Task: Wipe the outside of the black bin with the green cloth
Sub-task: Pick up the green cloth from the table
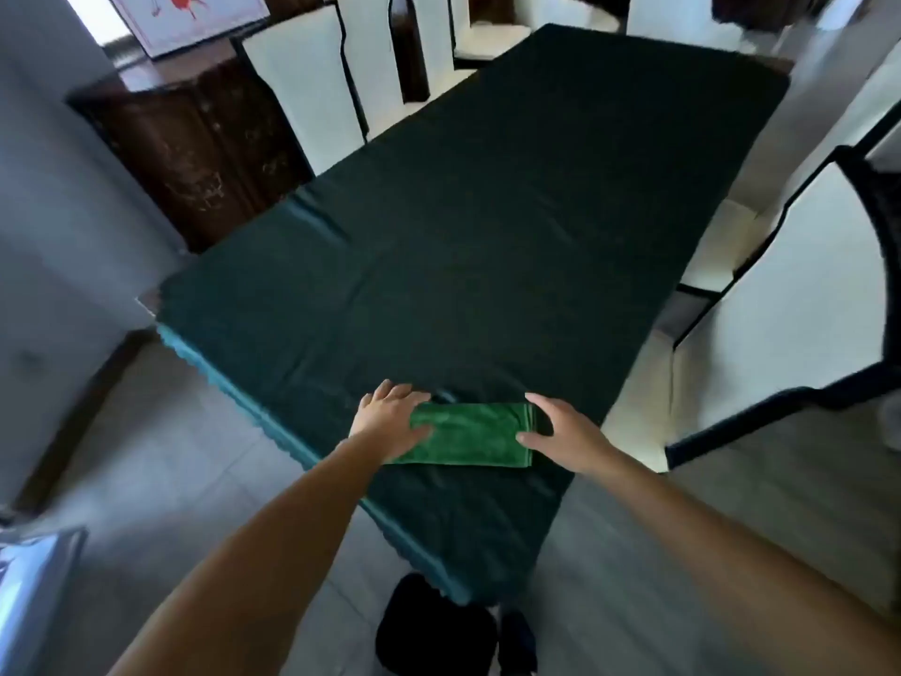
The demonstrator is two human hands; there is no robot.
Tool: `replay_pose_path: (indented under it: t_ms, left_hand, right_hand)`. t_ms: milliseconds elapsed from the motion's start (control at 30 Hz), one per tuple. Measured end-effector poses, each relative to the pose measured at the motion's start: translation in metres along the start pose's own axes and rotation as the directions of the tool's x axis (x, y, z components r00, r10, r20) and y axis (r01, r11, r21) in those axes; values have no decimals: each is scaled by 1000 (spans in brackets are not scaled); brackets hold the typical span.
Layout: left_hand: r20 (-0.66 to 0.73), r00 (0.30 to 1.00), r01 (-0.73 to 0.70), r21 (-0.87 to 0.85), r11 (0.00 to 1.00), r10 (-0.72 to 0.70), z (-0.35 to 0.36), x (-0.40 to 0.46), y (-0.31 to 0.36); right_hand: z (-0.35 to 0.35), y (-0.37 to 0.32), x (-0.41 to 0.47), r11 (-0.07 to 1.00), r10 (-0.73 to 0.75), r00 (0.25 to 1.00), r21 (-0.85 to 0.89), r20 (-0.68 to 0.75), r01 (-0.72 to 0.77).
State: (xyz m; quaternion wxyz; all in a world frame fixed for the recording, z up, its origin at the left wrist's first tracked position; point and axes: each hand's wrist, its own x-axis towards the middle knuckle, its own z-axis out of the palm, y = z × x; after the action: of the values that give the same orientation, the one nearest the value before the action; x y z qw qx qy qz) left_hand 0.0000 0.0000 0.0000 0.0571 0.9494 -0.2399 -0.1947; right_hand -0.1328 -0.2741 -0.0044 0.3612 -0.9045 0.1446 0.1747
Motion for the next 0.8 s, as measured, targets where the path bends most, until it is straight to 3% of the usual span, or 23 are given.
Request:
replay_pose_path:
  t_ms: [133, 267, 500, 700, 800]
  left_hand:
    - [98, 993, 62, 34, 997, -65, 16, 12, 12]
    - [115, 985, 119, 79, 990, -128, 27, 21, 13]
    - [98, 992, 59, 224, 973, -83, 33, 43, 21]
    - [91, 991, 92, 82, 992, -100, 39, 41, 25]
    - [199, 970, 156, -69, 985, -140, 39, 35, 25]
  right_hand:
    - [17, 8, 18, 981, 86, 995, 171, 52, -93]
    - [38, 19, 27, 773, 308, 949, 564, 68, -291]
    - [60, 34, 28, 738, 350, 935, 599, 55, -311]
    - [69, 39, 27, 889, 192, 981, 424, -5, -172]
    - [72, 36, 29, 936, 170, 985, 313, -10, -159]
